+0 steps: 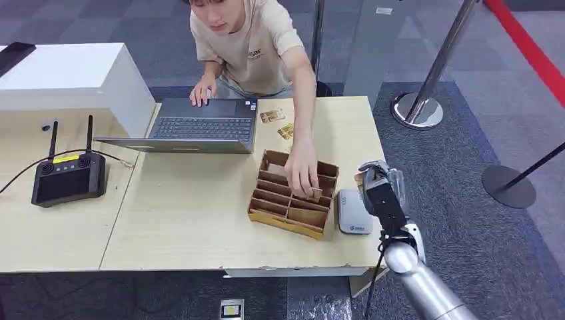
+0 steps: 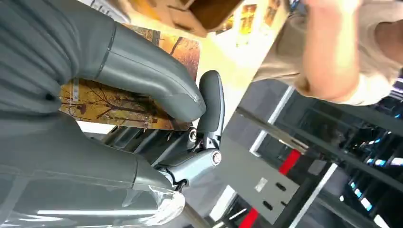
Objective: Pass the card to the sensor for recognition and then transmit it.
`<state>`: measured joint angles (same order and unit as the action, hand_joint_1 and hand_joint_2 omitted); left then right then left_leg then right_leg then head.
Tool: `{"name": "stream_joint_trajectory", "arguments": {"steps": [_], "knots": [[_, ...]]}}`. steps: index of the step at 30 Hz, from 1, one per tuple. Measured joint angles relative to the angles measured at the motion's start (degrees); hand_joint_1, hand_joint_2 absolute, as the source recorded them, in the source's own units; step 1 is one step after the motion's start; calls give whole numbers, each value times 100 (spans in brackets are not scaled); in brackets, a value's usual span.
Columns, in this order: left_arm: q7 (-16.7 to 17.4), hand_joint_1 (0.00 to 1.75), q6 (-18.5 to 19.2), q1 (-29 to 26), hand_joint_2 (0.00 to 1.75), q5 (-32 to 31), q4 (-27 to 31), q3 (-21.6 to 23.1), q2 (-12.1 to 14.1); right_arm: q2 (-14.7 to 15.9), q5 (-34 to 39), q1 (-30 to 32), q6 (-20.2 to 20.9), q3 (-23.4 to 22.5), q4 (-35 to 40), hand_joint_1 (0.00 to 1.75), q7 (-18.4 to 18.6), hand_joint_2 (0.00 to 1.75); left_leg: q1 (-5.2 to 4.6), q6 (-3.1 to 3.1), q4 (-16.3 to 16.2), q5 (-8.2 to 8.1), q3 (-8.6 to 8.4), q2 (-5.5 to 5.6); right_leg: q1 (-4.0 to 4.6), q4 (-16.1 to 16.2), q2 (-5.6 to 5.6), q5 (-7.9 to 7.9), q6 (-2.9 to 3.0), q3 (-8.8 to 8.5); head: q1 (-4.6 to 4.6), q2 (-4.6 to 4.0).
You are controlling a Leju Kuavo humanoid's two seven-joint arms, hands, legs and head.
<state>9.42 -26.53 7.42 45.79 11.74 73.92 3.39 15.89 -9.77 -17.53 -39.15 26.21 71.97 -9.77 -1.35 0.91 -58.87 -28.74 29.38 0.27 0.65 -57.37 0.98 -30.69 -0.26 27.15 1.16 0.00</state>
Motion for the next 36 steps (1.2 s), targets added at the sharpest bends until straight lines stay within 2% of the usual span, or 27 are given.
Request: {"name": "stream_joint_trajectory", "arguments": {"steps": [6,10,19,29,36], "knots": [[33,0,-2,2,175,-2,0,-2,-33,-269,9,-22,-68,-109,-813,175,-289,175,0,0,0,0,1,0,0,0,0,0,0,0,0,0],[35,0,-15,3,175,-13,0,-2,-52,-479,262,-86,-72,-171,-1373,175,-525,175,0,0,0,0,0,0,0,0,0,0,0,1,-2,0],[55,0,-26,3,175,-13,0,-4,-85,-859,561,-250,-74,-236,-2274,175,-730,175,0,0,0,0,-2,-3,0,0,-2,0,0,0,-2,0],[61,0,-37,3,175,11,0,-7,-103,-1064,677,-475,-76,-240,-2751,175,-843,175,1,0,0,0,-24,-7,1,0,-4,0,0,-21,0,0],[-96,0,-4,-5,175,232,0,-140,-103,-1126,833,-521,29,-240,-2948,175,-1132,175,1,0,0,0,-40,-8,1,1,-4,1,1,-37,-2,0]]}}
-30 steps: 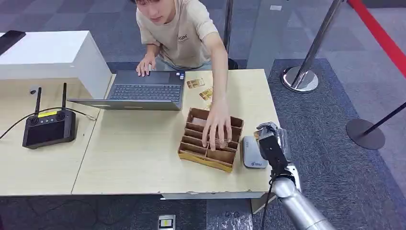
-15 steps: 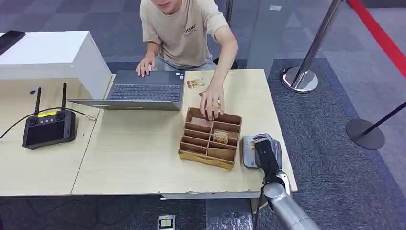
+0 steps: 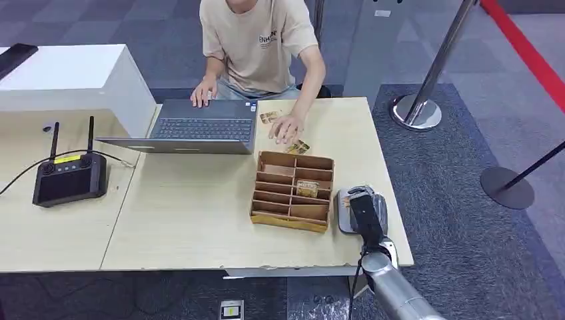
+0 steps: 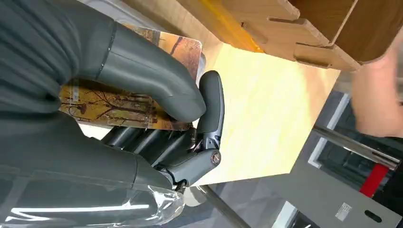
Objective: Pass the card to the sensor for recognition and then transmit it.
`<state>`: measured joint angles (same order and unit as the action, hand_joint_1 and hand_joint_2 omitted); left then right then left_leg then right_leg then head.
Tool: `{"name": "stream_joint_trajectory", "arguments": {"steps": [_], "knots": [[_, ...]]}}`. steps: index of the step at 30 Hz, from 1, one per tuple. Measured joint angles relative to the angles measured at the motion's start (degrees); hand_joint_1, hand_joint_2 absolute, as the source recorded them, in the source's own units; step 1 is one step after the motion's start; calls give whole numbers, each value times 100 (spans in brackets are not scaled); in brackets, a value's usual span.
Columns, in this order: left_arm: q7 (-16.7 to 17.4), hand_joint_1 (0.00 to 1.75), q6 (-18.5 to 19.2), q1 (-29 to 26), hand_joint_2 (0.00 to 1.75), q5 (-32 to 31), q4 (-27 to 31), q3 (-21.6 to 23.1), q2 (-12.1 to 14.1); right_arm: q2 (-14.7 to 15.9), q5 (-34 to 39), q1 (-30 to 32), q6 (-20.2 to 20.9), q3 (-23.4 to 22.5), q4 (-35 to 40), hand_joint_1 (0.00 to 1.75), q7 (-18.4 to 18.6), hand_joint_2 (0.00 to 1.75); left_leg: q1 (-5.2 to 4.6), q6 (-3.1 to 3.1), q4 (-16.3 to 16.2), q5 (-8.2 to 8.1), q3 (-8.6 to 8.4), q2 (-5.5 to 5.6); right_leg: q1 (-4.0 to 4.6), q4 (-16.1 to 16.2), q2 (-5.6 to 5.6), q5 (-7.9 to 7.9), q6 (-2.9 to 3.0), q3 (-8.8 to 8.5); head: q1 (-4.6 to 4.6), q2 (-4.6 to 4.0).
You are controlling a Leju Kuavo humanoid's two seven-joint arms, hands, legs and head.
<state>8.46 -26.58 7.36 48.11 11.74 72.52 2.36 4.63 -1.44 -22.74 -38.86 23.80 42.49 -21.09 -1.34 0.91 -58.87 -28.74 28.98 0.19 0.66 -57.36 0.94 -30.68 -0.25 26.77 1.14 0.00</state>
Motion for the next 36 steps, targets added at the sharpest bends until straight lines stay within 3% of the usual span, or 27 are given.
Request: {"name": "stream_joint_trajectory", "arguments": {"steps": [4,6,8,10,17,25,36], "knots": [[-4,0,7,-1,175,-2,0,-29,-2,-18,-149,-21,-81,0,-59,175,-2,175,0,0,0,0,-3,0,0,0,0,0,0,-2,0,0],[-4,0,7,-7,175,-7,0,-44,-2,-54,-787,-4,-120,-117,-92,175,4,175,0,0,0,0,-3,0,0,0,0,1,1,-2,2,0],[6,0,7,-11,175,-20,0,-48,-4,-155,-2035,82,-133,-512,-94,175,22,175,0,0,0,0,-1,1,0,0,0,1,1,-1,2,0],[26,0,7,-15,175,-28,0,-50,-11,-273,-2790,153,-138,-882,-87,175,13,175,0,0,-1,0,1,2,0,0,0,1,1,1,0,0],[44,0,13,-18,175,-52,0,-50,-26,-638,-3982,238,-144,-2124,-87,175,-280,175,0,0,0,0,8,2,0,0,0,0,1,8,0,0],[61,0,13,-21,175,-52,0,-50,-33,-966,-4304,253,-144,-3277,-88,175,-415,175,0,0,0,0,11,2,0,0,0,0,0,11,0,0],[61,0,13,-20,175,-52,0,-53,-39,-1204,-4352,273,-144,-3991,-88,175,-485,175,0,0,0,0,12,2,0,0,0,0,0,13,0,0]]}}
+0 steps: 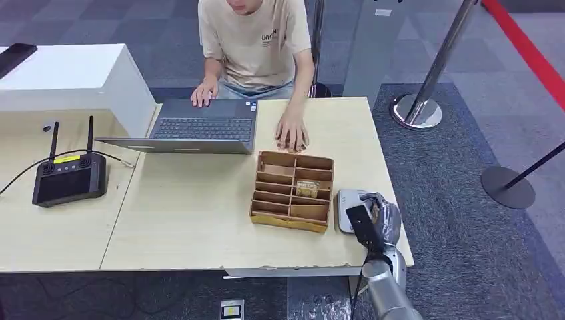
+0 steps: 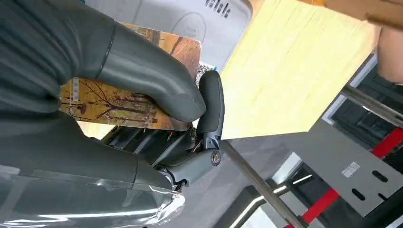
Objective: Pass the card to the sensor for recognition and then transmit it.
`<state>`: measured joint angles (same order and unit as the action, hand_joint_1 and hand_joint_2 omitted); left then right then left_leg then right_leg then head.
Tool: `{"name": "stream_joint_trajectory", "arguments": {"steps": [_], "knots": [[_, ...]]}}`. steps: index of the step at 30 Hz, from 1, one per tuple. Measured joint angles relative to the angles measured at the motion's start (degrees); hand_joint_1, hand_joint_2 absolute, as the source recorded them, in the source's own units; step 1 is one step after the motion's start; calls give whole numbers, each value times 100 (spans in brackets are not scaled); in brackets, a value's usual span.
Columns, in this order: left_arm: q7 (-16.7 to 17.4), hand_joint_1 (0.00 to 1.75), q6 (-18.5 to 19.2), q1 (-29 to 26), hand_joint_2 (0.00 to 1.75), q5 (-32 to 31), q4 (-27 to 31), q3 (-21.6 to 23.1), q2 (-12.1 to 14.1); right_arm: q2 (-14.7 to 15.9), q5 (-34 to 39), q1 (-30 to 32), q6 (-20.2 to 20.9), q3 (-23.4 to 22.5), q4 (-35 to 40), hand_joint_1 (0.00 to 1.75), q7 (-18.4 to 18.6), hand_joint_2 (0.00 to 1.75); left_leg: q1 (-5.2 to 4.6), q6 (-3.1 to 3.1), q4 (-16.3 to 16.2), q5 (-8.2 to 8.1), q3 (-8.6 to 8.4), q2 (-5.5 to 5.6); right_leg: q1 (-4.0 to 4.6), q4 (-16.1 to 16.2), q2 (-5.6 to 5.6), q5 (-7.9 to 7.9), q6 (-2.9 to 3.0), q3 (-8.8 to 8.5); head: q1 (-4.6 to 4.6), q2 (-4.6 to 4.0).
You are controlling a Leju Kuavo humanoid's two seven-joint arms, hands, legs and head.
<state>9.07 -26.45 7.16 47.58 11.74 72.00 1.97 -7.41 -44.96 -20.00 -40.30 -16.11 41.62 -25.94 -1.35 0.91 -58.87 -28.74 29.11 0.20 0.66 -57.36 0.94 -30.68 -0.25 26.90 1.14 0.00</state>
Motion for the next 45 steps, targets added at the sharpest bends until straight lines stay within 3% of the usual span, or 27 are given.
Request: {"name": "stream_joint_trajectory", "arguments": {"steps": [28,33,37,45], "knots": [[-20,0,2,0,175,-20,0,0,-7,-188,-203,4,0,-494,63,175,-164,175,0,0,0,0,2,-1,0,0,0,0,0,1,0,0],[-22,0,16,0,175,-63,0,0,-7,-184,366,8,0,-529,256,175,-343,175,0,0,0,0,1,0,0,0,0,0,0,1,0,0],[-57,0,50,-6,175,-127,0,0,0,-92,865,188,0,-340,1129,175,232,175,-3,0,-1,0,4,2,-3,0,0,0,0,1,2,0],[-105,0,109,3,175,-275,-2,2,35,418,607,265,-2,435,3627,175,1552,175,-7,0,-3,1,2,-1,-5,0,0,2,0,1,0,0]]}}
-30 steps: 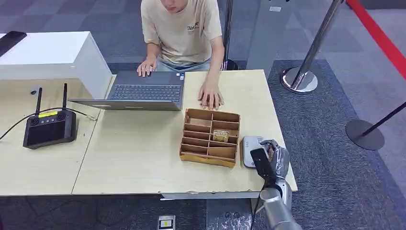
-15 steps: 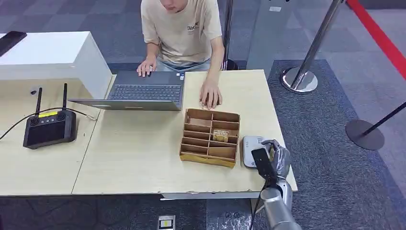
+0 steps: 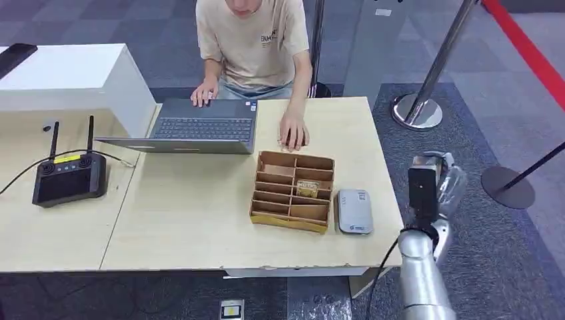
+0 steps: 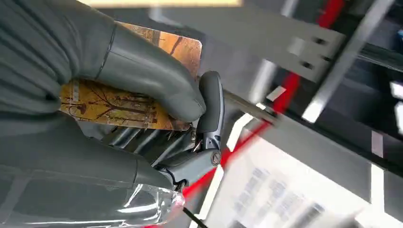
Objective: Pass the card to the sensor for recognition and then transmit it.
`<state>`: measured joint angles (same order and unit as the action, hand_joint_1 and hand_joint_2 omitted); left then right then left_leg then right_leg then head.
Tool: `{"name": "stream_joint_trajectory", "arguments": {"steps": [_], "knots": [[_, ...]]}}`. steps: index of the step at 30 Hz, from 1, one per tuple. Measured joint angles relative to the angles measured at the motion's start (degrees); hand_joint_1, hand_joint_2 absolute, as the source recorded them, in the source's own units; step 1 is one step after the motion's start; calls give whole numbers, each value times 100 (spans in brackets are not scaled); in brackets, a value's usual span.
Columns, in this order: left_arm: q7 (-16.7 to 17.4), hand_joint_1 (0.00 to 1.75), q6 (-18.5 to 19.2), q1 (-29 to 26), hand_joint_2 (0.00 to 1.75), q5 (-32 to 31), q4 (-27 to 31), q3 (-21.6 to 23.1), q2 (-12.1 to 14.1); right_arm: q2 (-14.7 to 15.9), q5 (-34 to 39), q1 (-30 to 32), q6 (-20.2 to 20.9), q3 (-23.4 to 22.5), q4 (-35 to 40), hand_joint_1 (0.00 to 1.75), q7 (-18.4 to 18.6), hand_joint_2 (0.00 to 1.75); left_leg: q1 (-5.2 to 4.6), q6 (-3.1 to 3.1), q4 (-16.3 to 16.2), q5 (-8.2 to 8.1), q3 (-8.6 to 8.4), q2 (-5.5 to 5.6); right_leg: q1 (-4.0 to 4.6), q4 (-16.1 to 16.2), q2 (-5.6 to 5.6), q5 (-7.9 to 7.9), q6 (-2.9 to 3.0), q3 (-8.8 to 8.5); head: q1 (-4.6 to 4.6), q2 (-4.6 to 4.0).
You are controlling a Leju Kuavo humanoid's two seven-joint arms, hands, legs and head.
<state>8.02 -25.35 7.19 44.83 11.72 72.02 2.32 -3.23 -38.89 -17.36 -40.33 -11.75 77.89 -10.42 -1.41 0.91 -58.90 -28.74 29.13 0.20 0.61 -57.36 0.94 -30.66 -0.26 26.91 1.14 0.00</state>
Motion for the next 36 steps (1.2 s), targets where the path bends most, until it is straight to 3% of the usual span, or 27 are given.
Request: {"name": "stream_joint_trajectory", "arguments": {"steps": [3,6,10,13,17,24,28,31,34,36], "knots": [[0,0,22,22,175,-44,0,0,7,222,-66,-190,15,475,783,175,504,175,0,0,0,0,1,-1,1,-1,0,1,0,0,2,0],[4,0,74,79,175,-90,0,0,9,489,476,-642,50,1063,1157,175,1022,175,0,1,0,3,1,1,2,-2,0,2,-1,-1,0,0],[31,0,129,154,175,-149,0,4,9,830,1842,-1445,362,1931,1230,175,1219,175,1,-1,1,6,3,2,2,-4,0,4,-2,1,2,0],[39,0,153,186,175,-160,0,4,9,996,2097,-1900,681,2442,1162,175,1301,175,1,-1,1,5,7,3,2,-4,2,4,-2,3,0,0],[59,0,230,235,175,-190,0,4,9,1174,1204,-2665,1294,3255,711,175,1932,175,4,-1,0,6,19,5,3,-6,2,4,-3,16,-2,0],[85,0,247,246,175,-208,0,7,7,1357,749,-3146,1431,4185,161,175,2108,175,5,-1,0,4,29,8,4,-5,5,3,-3,22,7,0],[85,0,249,285,175,-223,0,7,6,1370,-265,-3425,1766,4674,-243,175,2336,175,4,-1,0,4,34,8,4,-5,4,4,-3,27,2,0],[87,0,249,301,175,-223,0,7,4,1307,-1078,-3645,1916,5088,-669,175,2364,175,5,-1,0,5,35,9,5,-6,7,4,-3,27,-2,0],[85,0,258,312,175,-221,0,7,4,1261,-2298,-3916,2339,5617,-1127,175,2364,175,7,-1,0,5,34,10,7,-6,7,4,-3,27,2,0],[85,0,284,310,175,-223,0,7,4,1217,-2673,-4040,2522,5984,-1392,175,2345,175,9,-2,0,5,35,12,8,-6,8,4,-3,30,4,0]]}}
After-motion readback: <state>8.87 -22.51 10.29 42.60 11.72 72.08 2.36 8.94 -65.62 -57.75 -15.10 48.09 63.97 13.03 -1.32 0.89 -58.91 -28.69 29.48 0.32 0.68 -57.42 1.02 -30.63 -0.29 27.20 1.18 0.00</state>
